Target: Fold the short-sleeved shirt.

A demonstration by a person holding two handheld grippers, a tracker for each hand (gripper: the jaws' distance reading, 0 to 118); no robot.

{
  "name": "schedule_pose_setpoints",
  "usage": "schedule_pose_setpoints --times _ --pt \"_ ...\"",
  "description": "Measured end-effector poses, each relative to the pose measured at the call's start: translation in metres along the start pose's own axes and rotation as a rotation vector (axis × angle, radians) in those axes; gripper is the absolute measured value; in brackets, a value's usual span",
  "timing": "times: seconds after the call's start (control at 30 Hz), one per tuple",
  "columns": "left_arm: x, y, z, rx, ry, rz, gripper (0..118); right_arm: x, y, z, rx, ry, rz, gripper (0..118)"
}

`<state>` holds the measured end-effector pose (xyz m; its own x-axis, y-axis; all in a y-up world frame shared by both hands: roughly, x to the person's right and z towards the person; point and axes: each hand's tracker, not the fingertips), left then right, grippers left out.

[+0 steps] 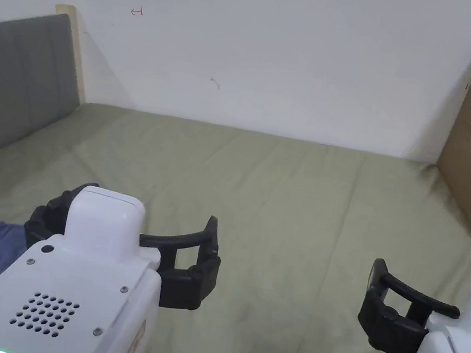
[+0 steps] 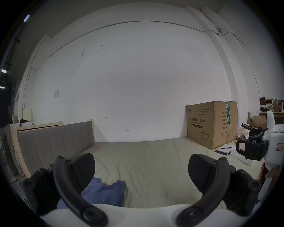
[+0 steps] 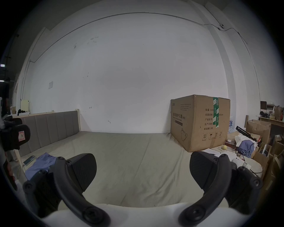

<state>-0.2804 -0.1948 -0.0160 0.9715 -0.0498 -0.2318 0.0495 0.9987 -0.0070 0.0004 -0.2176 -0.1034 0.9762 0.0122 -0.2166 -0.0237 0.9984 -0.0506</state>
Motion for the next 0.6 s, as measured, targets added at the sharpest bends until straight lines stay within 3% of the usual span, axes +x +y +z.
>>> schedule_pose_setpoints --times 0.2,0.27,0.4,0.5,0.53,0.6 --pt "0.001 -0.001 -0.001 -0.003 -0.003 0.007 118 -0.002 -0.001 -0.001 -0.003 -0.006 0.011 118" --pt "-0.006 -0.003 -0.001 0.016 -0.033 0.191 118 -0.012 0.000 0.001 0.031 -0.075 0.157 118" --pt "-0.033 -0.024 -0.005 0.049 -0.166 0.838 118 -0.047 -0.009 0.003 0.113 -0.123 0.621 118" --pt "-0.039 -0.052 -0.010 0.043 -0.147 1.239 118 -0.070 -0.029 0.002 0.119 -0.088 0.948 118" --pt "-0.040 -0.060 -0.012 0.032 -0.144 1.324 118 -0.074 -0.035 0.001 0.102 -0.066 1.032 118" --pt "-0.043 -0.075 -0.017 -0.001 -0.164 1.443 118 -0.080 -0.047 -0.002 0.043 -0.010 1.086 118"
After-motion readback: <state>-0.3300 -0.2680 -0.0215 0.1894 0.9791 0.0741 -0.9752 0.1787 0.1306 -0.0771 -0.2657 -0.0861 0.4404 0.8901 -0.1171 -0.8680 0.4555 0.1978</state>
